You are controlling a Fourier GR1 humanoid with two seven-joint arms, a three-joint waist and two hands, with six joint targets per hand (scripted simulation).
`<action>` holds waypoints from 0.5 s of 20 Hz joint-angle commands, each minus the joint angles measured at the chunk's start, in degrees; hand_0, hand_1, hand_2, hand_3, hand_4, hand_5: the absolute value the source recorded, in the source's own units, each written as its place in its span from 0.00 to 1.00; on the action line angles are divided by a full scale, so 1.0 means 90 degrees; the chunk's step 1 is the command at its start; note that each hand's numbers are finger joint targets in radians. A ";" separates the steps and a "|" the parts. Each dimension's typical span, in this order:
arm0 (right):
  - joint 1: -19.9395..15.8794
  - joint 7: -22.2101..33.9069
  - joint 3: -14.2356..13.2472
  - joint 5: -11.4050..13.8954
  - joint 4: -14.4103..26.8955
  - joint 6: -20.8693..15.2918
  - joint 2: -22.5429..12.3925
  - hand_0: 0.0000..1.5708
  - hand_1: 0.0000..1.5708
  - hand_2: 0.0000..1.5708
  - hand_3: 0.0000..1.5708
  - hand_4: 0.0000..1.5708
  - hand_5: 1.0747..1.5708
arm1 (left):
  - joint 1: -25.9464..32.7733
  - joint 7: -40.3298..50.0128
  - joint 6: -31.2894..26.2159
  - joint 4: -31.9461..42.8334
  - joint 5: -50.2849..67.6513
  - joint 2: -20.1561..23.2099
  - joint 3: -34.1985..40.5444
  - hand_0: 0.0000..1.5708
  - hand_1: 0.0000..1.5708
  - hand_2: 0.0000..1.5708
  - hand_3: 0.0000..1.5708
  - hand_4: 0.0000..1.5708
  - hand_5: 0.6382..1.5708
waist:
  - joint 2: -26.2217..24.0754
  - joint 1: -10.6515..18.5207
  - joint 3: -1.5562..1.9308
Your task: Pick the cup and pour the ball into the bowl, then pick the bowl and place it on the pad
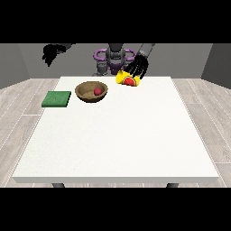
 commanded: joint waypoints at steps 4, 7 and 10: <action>-0.0328 -0.0077 0.0307 0.0190 -0.0184 -0.0230 0.0319 0.00 0.00 0.00 0.16 0.37 0.99 | 0.1394 -0.1522 0.0119 -0.1494 0.3790 -0.0315 0.0216 0.00 0.00 0.00 0.00 0.55 0.90 | 0.0663 -0.0126 -0.0001; -0.0147 -0.0527 0.0531 0.0535 -0.0292 -0.0615 0.0804 0.00 0.00 0.00 0.00 0.37 0.99 | 0.1795 -0.2772 -0.0513 -0.1738 0.4622 -0.0319 0.0369 0.00 0.00 0.00 0.00 0.57 0.88 | 0.1035 0.0206 0.0058; -0.0110 -0.1048 0.0494 0.0717 -0.0122 -0.0912 0.1046 0.00 0.00 0.00 0.00 0.32 0.99 | 0.2146 -0.3532 -0.0936 -0.1887 0.5083 -0.0321 0.0228 0.00 0.00 0.00 0.00 0.57 0.87 | 0.1255 0.0397 0.0093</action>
